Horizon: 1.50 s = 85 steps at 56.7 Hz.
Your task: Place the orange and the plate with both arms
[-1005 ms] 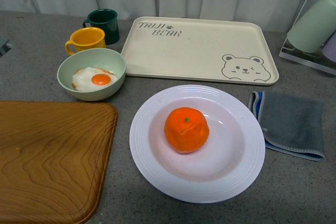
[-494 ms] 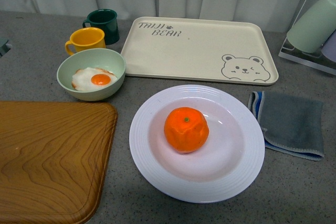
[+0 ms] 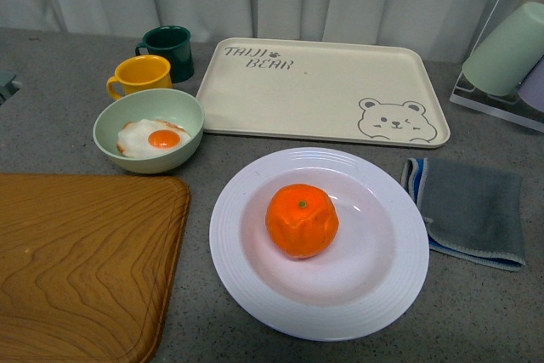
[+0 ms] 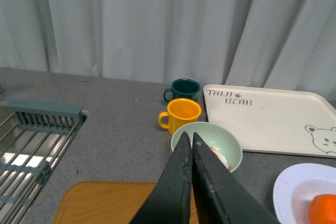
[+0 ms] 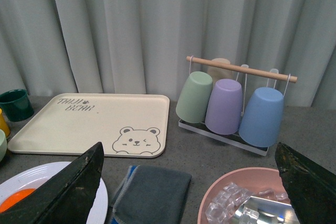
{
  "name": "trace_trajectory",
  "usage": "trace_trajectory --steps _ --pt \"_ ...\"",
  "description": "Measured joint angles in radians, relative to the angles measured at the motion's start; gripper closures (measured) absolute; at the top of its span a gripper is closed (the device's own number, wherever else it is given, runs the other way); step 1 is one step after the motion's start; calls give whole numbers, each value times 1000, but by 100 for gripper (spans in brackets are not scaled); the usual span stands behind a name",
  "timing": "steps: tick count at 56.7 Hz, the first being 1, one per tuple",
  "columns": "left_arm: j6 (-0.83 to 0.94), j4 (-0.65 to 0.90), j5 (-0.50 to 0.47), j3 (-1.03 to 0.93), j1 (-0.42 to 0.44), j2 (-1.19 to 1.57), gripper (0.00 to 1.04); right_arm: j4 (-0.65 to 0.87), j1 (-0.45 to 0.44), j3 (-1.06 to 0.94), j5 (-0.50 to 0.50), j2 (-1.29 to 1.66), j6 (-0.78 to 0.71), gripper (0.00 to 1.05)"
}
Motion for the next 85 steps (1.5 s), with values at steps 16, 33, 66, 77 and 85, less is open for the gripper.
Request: trace_trajectory --steps 16,33,66,77,85 --pt "0 -138 0 0 0 -146 101 0 0 0 0 0 0 9" --pt "0 -259 0 0 0 -268 101 0 0 0 0 0 0 9" --pt "0 -502 1 0 0 -504 95 0 0 0 0 0 0 9" --pt "0 -502 1 0 0 -505 50 126 150 51 27 307 -215 9" --pt "0 -502 1 0 0 -505 25 212 229 144 15 741 6 9"
